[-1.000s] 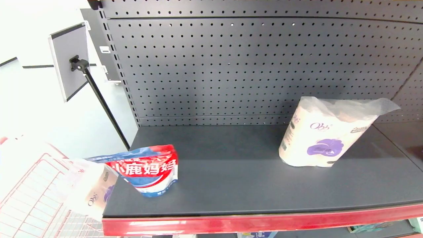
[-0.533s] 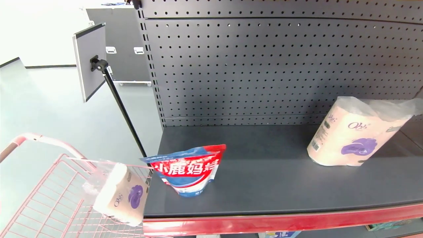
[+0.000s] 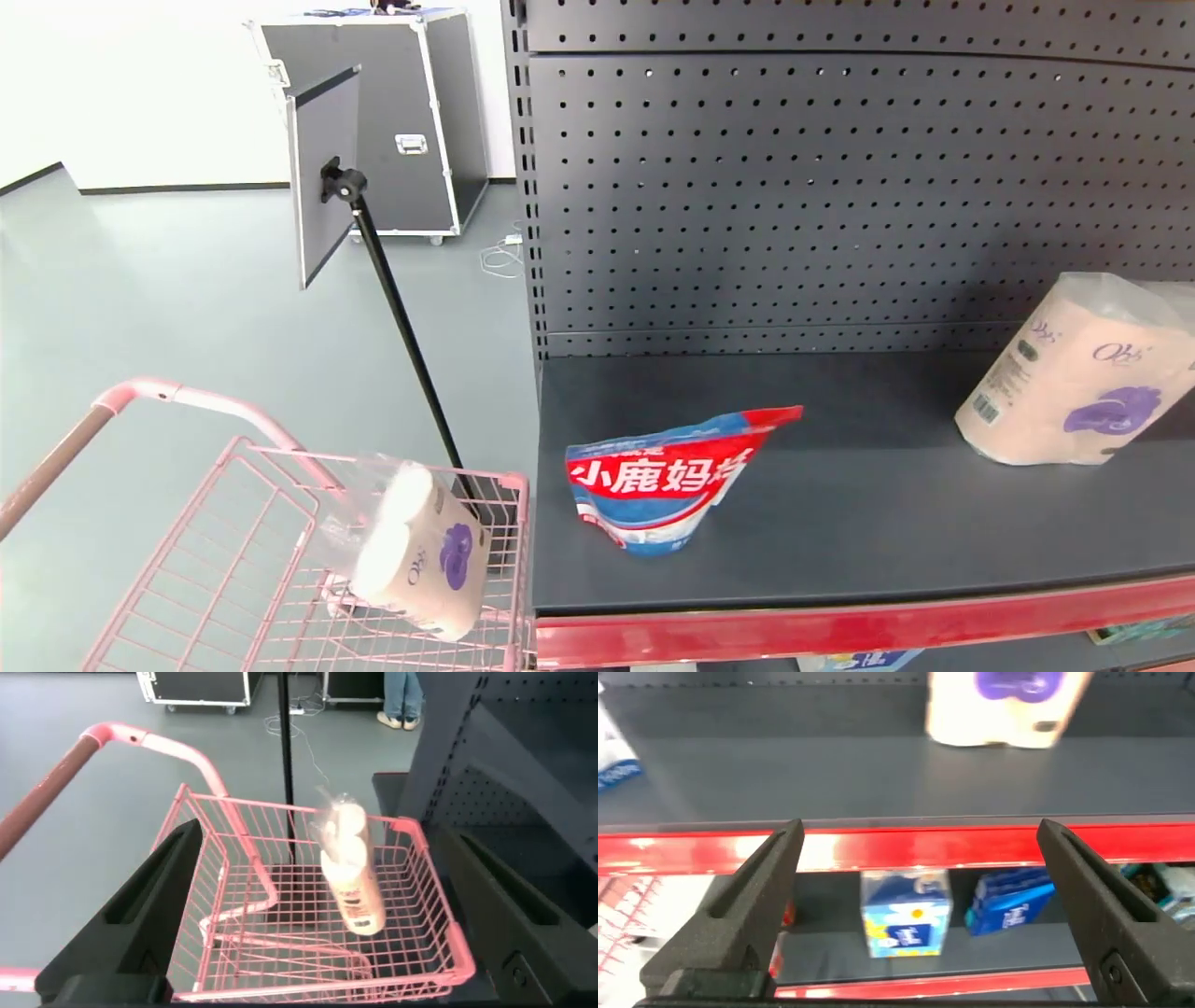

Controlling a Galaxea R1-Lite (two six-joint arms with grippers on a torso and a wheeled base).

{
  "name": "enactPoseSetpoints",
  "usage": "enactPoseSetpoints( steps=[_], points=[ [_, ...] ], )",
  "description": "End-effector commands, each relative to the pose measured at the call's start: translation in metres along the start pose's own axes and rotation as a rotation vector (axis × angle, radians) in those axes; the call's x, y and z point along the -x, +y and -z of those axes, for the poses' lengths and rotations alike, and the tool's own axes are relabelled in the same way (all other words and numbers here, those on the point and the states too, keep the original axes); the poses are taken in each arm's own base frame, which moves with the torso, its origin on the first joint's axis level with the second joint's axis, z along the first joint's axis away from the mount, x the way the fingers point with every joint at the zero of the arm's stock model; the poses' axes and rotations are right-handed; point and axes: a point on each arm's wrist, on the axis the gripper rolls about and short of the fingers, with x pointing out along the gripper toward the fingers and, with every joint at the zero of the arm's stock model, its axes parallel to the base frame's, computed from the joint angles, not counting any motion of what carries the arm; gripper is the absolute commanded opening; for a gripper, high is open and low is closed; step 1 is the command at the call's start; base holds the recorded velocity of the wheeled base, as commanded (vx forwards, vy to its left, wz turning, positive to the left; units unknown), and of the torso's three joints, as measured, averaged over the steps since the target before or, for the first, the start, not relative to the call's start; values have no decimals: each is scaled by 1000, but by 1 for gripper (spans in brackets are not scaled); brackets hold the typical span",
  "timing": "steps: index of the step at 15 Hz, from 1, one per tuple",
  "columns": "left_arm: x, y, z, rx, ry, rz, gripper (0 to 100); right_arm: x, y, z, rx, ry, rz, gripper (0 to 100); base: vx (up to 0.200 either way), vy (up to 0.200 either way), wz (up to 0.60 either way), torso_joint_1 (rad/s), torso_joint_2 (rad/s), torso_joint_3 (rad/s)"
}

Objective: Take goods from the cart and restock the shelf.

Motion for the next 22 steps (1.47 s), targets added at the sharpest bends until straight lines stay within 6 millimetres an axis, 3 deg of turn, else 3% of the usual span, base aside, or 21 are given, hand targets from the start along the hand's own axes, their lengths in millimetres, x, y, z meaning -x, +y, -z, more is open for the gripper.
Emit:
enactPoseSetpoints(
  steps=[1,14,20,22],
  points=[
    [0,0,0,1,0,0,100,0,0,0,1,0,0,100,0,200,0,2,2,-2],
    [0,0,0,1,0,0,100,0,0,0,1,0,0,100,-46,15,0,0,1,1],
    [0,0,0,1,1,0,100,0,0,0,1,0,0,100,0,200,0,12,5,-2],
    [0,0,0,1,-2,0,100,0,0,0,1,0,0,100,0,0,0,0,0,0]
  ],
)
